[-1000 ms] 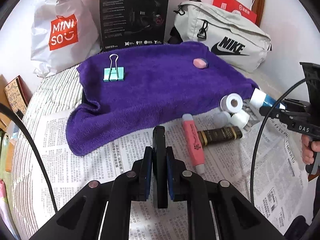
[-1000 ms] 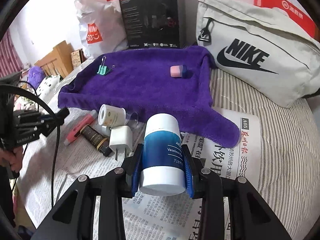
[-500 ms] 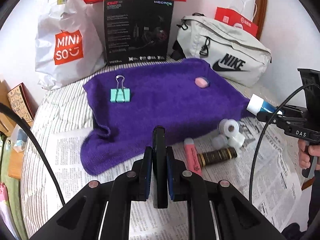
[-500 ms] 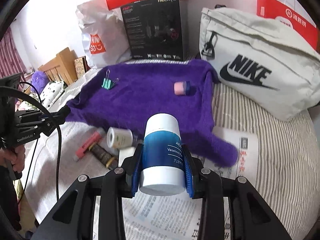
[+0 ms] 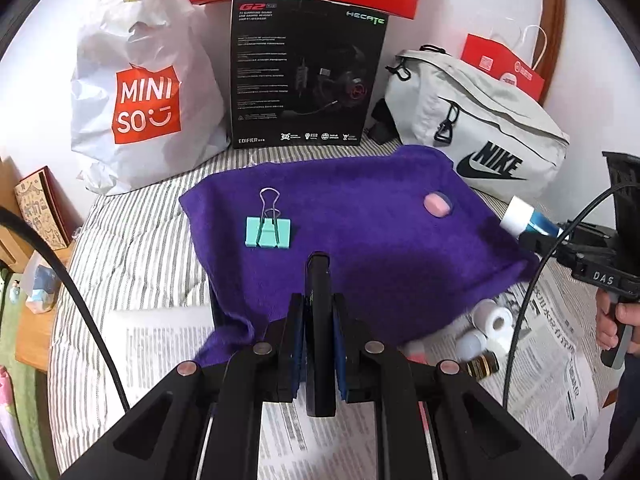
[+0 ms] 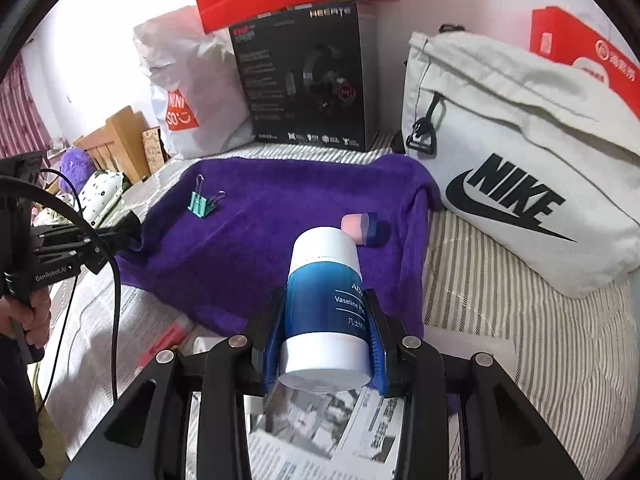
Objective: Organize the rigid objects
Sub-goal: 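Carry the Vaseline bottle onto the towel with the right tool while the left holds the black tube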
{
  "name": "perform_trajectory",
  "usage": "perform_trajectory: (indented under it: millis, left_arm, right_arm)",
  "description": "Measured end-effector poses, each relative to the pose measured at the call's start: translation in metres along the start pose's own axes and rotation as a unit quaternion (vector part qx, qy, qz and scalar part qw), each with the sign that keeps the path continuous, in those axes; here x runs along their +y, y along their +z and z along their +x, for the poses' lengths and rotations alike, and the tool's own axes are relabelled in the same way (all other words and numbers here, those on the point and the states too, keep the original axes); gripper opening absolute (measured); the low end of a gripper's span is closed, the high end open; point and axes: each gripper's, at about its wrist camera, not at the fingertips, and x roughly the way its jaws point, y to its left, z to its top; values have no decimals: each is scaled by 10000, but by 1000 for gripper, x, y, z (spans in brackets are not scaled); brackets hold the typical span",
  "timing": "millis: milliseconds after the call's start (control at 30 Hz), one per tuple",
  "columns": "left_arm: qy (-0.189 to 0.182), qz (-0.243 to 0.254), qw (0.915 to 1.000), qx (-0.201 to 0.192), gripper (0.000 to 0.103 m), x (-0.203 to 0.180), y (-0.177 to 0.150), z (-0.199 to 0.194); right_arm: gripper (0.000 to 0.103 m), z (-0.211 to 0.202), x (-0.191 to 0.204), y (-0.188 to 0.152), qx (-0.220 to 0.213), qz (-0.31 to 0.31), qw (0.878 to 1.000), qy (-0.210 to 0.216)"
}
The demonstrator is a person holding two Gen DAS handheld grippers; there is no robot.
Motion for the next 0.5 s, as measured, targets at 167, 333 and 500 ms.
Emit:
perform_trajectory:
  millis: [167, 333, 500]
  left_arm:
    - [52, -38, 10000, 74, 13, 6, 12, 17]
    - [107, -80, 9998, 147, 13, 12, 18, 33]
    - [164, -217, 9992, 286, 13, 20, 21, 50]
  right_arm:
    - [36, 21, -7, 9, 64, 44, 10000, -52]
    - [36, 37, -14, 13, 163, 80, 9998, -129]
    - [36, 58, -17, 14, 368, 70, 9992, -140]
